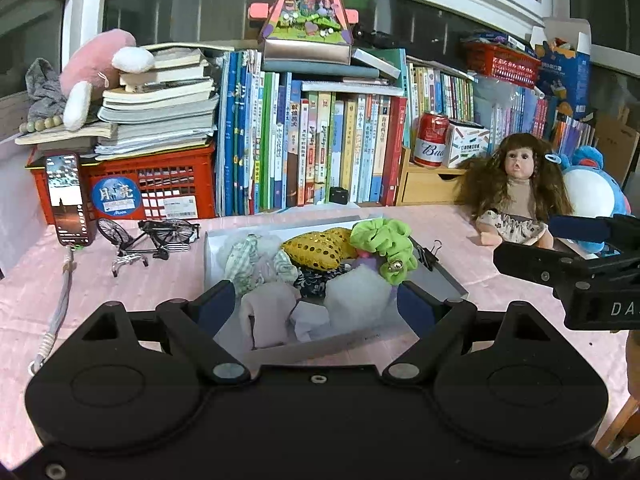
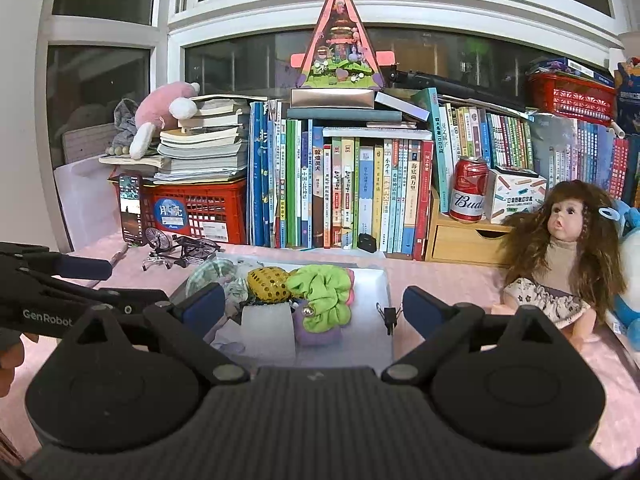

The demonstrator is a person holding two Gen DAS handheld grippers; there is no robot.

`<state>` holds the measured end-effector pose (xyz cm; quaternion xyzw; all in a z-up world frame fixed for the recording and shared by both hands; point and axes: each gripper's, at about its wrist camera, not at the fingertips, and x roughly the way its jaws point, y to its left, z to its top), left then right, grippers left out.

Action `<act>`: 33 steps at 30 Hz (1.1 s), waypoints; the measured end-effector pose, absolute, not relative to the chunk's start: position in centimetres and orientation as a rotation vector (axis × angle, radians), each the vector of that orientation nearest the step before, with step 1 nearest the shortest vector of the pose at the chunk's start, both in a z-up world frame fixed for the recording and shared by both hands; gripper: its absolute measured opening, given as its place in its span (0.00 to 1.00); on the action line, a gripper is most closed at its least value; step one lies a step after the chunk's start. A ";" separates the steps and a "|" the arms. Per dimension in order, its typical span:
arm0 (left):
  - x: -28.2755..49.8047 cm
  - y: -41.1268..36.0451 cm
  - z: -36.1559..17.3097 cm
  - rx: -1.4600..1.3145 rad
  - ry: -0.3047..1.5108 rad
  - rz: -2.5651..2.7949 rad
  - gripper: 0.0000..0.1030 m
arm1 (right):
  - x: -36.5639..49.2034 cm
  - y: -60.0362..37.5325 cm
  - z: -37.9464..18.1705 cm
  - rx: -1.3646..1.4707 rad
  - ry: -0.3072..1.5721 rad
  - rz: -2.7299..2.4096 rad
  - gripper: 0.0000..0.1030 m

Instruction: Organize soft objects

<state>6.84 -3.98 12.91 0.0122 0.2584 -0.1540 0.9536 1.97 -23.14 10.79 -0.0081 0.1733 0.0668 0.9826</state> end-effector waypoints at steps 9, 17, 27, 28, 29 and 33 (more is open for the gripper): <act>3.3 -3.4 11.2 0.026 0.491 -0.317 0.86 | -1.2 -22.2 9.4 -0.043 0.304 0.115 0.99; -0.6 -3.1 9.4 0.014 0.503 -0.337 0.87 | -4.8 -21.8 7.5 -0.055 0.253 0.061 0.99; -6.1 -2.1 5.2 -0.007 0.573 -0.296 0.88 | -9.7 -21.3 3.1 -0.032 0.271 0.032 1.00; -6.3 -2.1 4.7 -0.002 0.584 -0.288 0.88 | -9.8 -21.1 2.6 -0.038 0.282 0.033 1.00; -6.4 -2.0 4.2 0.006 0.593 -0.279 0.88 | -9.9 -21.0 2.1 -0.047 0.295 0.033 1.00; -6.5 -1.7 2.4 0.027 0.617 -0.217 0.88 | -9.9 -20.3 0.3 -0.069 0.347 0.016 1.00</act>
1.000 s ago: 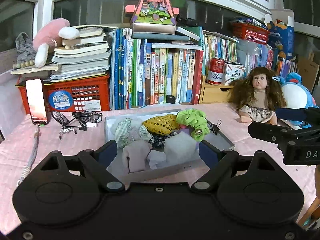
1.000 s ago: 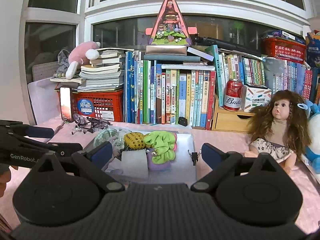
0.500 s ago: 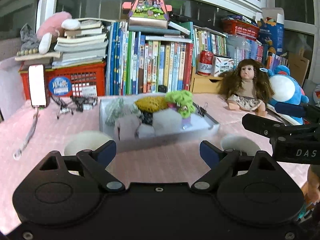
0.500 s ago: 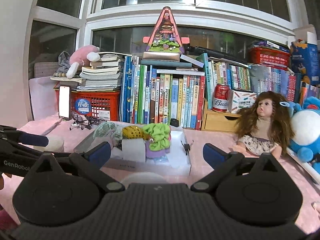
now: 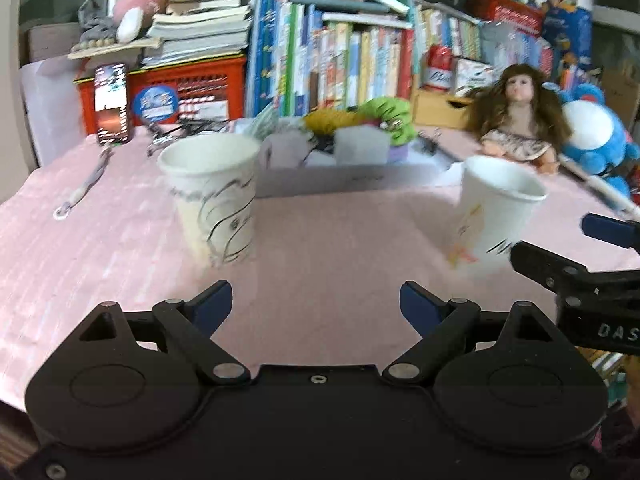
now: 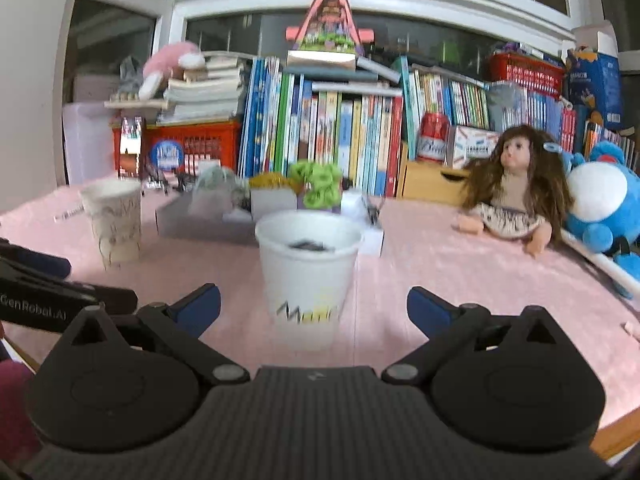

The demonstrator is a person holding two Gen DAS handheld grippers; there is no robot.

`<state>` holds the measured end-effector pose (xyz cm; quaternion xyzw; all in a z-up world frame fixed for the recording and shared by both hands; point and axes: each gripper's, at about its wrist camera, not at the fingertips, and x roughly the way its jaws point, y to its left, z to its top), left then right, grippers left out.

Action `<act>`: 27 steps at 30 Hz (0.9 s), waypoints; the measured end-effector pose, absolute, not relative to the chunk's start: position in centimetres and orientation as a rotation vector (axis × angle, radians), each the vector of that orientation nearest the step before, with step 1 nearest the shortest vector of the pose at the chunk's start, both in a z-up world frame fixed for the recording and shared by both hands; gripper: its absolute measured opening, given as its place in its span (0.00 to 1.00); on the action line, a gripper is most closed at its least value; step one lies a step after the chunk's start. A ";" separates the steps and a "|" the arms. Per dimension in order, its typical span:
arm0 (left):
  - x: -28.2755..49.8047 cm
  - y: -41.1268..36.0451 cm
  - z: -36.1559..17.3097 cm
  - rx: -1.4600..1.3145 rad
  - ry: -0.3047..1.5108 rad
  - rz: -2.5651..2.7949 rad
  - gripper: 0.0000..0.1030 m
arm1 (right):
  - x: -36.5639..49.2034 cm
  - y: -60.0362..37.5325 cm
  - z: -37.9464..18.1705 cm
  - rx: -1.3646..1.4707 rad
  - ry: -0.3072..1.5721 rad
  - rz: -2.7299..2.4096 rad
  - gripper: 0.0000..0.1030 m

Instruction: Organize soft objects

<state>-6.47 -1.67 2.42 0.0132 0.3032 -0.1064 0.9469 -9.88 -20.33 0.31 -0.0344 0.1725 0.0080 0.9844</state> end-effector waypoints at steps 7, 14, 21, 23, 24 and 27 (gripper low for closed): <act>-5.2 -0.6 0.9 -0.006 0.659 -0.136 0.88 | -9.1 -19.9 -1.2 -0.051 0.397 0.006 1.00; -4.4 -0.4 -0.2 0.005 0.680 -0.106 0.88 | -8.4 -19.4 -2.4 -0.053 0.442 0.011 1.00; -4.1 -1.0 -0.8 0.039 0.665 -0.095 0.95 | -7.7 -19.1 -3.4 -0.075 0.491 0.010 1.00; -4.1 -1.0 -0.8 0.039 0.665 -0.099 0.97 | -7.5 -19.0 -3.7 -0.077 0.507 0.007 1.00; -4.0 -1.1 -0.9 0.041 0.667 -0.103 0.98 | -7.4 -19.0 -3.8 -0.074 0.514 0.005 1.00; -3.9 -1.1 -0.9 0.044 0.667 -0.107 1.00 | -7.2 -19.2 -4.0 -0.057 0.523 0.005 1.00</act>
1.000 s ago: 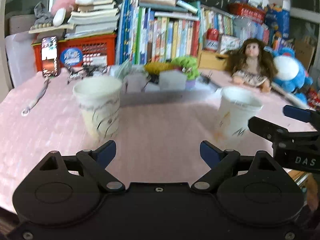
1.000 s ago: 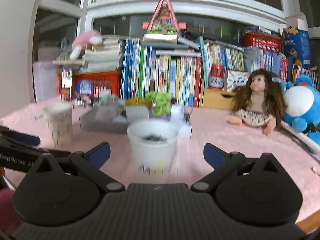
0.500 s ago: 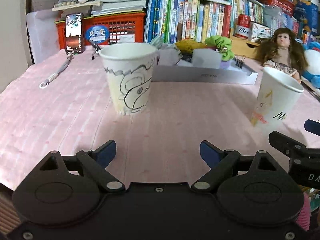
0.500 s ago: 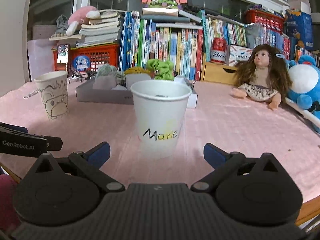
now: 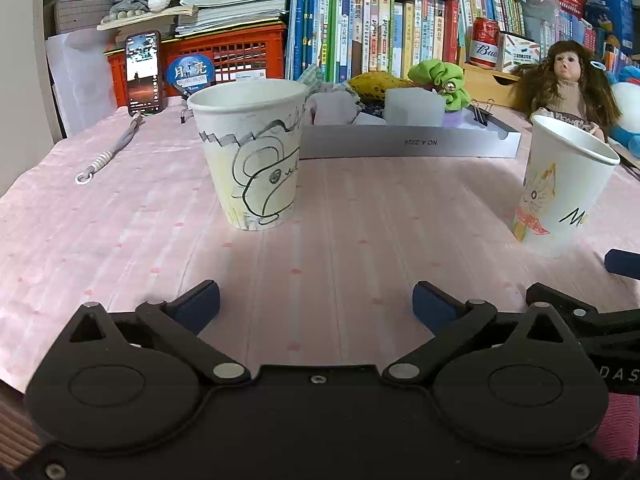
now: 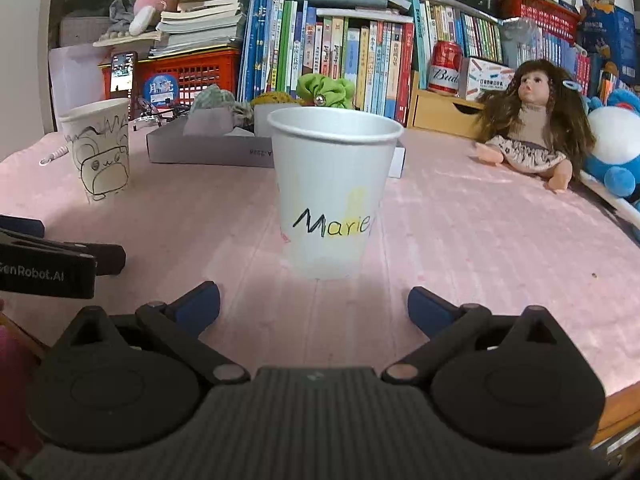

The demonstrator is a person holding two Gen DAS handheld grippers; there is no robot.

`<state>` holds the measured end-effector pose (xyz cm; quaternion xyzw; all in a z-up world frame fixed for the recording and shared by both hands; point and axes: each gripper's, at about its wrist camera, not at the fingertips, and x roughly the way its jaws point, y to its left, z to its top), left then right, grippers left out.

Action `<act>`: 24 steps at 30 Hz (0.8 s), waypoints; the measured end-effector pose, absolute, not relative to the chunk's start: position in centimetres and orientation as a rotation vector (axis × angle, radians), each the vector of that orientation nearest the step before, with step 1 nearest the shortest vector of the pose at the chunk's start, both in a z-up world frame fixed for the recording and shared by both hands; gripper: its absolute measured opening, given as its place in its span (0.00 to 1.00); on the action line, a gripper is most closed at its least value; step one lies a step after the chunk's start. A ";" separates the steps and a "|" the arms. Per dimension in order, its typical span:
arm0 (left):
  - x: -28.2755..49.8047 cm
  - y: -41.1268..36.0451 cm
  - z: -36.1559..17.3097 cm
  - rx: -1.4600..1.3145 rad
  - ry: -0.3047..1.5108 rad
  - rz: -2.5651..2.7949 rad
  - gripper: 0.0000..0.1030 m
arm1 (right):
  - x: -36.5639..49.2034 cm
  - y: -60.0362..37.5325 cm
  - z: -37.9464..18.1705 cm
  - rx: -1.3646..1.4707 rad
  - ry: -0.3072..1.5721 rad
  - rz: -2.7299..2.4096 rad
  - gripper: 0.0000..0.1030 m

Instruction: Organize soft objects

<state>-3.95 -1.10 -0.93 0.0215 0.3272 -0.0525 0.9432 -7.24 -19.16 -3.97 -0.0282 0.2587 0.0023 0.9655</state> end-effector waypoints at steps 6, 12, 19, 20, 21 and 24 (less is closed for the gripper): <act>-3.9 -1.1 -1.0 0.045 0.670 -0.109 1.00 | -7.1 -19.3 -4.0 -0.043 0.530 0.007 1.00; -3.9 -1.1 -0.9 0.047 0.671 -0.109 1.00 | -6.9 -19.5 -4.0 -0.029 0.538 0.010 1.00; -3.8 -1.0 -0.9 0.052 0.672 -0.114 1.00 | -6.9 -19.6 -4.1 -0.027 0.531 0.009 1.00; -3.8 -1.1 -0.9 0.052 0.672 -0.114 1.00 | -6.9 -19.6 -4.1 -0.028 0.532 0.010 1.00; -3.8 -1.0 -0.9 0.053 0.672 -0.114 1.00 | -6.9 -19.6 -4.1 -0.028 0.532 0.010 1.00; -3.8 -1.0 -0.9 0.053 0.673 -0.115 1.00 | -6.9 -19.6 -4.2 -0.028 0.534 0.010 1.00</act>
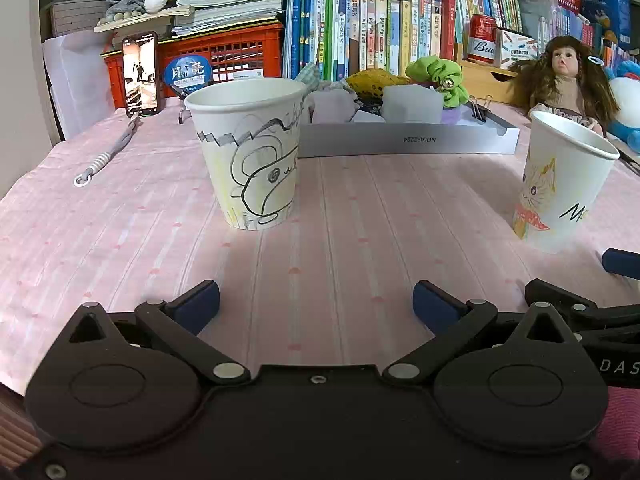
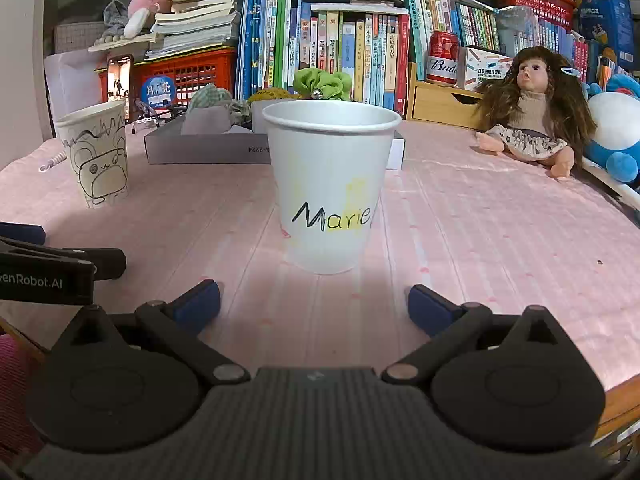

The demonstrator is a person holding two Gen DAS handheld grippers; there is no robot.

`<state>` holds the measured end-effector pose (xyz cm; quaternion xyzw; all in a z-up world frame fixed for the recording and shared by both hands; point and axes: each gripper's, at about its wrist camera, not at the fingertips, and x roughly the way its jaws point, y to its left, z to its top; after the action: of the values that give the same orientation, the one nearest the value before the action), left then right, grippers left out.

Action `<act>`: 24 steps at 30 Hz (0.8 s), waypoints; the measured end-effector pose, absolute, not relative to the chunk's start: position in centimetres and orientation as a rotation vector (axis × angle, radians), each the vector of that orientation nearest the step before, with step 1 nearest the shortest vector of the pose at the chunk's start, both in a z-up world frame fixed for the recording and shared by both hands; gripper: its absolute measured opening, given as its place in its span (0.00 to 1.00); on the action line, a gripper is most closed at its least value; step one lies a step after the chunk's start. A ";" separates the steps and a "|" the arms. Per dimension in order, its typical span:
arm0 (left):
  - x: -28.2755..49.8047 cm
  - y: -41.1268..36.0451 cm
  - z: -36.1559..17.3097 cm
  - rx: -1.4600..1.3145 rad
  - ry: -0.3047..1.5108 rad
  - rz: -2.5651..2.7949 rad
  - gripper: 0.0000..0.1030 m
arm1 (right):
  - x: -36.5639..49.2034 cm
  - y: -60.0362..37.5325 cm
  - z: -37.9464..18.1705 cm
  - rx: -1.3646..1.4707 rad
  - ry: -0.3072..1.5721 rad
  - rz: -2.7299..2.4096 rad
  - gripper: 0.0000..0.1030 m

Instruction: Organize soft objects

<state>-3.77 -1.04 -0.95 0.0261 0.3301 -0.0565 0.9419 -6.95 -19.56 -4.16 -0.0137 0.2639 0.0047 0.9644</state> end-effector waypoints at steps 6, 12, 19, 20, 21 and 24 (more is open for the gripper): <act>-3.8 -1.0 -0.9 0.053 0.673 -0.114 1.00 | -7.0 -19.5 -4.1 -0.027 0.540 0.010 1.00; -3.7 -1.1 -1.0 0.054 0.677 -0.115 1.00 | -7.0 -19.5 -4.1 -0.027 0.541 0.010 1.00; -3.7 -1.1 -1.0 0.055 0.677 -0.115 1.00 | -6.9 -19.5 -4.1 -0.026 0.540 0.010 1.00; -3.7 -1.1 -1.0 0.055 0.677 -0.115 1.00 | -6.9 -19.5 -4.1 -0.026 0.541 0.010 1.00; -3.7 -1.1 -1.0 0.055 0.677 -0.116 1.00 | -6.9 -19.5 -4.1 -0.026 0.541 0.010 1.00; -3.7 -1.1 -1.1 0.056 0.677 -0.117 1.00 | -6.9 -19.5 -4.1 -0.027 0.541 0.010 1.00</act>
<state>-3.73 -1.07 -1.10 0.0277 0.3320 -0.0575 0.9411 -6.95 -19.48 -4.14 -0.0132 0.2671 0.0049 0.9636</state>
